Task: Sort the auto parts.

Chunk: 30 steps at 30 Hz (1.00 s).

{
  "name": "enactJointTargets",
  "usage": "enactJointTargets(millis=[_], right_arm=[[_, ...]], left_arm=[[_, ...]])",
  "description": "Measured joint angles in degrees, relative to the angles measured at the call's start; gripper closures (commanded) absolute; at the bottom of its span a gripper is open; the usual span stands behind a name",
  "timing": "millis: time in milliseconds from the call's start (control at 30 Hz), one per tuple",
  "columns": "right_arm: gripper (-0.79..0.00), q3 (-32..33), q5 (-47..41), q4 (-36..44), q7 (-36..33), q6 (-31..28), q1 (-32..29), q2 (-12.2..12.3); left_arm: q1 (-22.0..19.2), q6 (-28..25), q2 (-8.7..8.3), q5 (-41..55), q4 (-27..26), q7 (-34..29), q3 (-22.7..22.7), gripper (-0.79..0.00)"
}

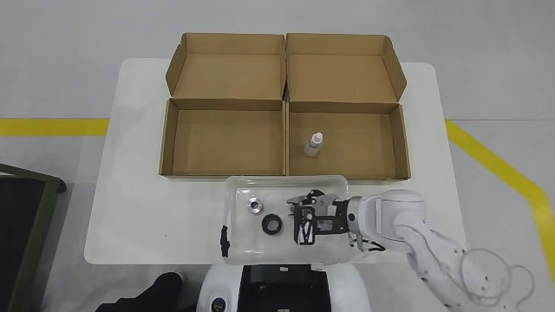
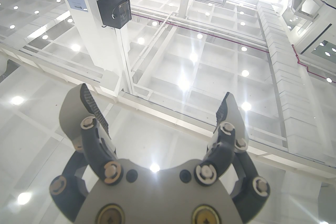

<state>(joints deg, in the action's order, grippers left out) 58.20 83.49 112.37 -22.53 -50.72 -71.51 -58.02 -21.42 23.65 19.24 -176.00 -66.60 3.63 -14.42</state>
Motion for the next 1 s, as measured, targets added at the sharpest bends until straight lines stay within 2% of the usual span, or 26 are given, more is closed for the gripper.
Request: enactJointTargets(millis=[200, 633, 1000], right_arm=[[0.0, 2.5, -3.98, 3.69, 0.78, -0.71, -1.42, 0.48], [0.0, 11.44, -9.55, 9.53, 11.56, -0.08, -4.53, 1.56], [0.0, 13.13, -19.27, 8.18, 22.21, 0.33, 0.41, 0.96]], left_arm=[[0.0, 0.0, 0.0, 0.0, 0.0, 0.0, 0.0, -0.785], [0.0, 0.0, 0.0, 0.0, 0.0, 0.0, 0.0, -0.785], [0.0, 0.0, 0.0, 0.0, 0.0, 0.0, 0.0, -0.785]])
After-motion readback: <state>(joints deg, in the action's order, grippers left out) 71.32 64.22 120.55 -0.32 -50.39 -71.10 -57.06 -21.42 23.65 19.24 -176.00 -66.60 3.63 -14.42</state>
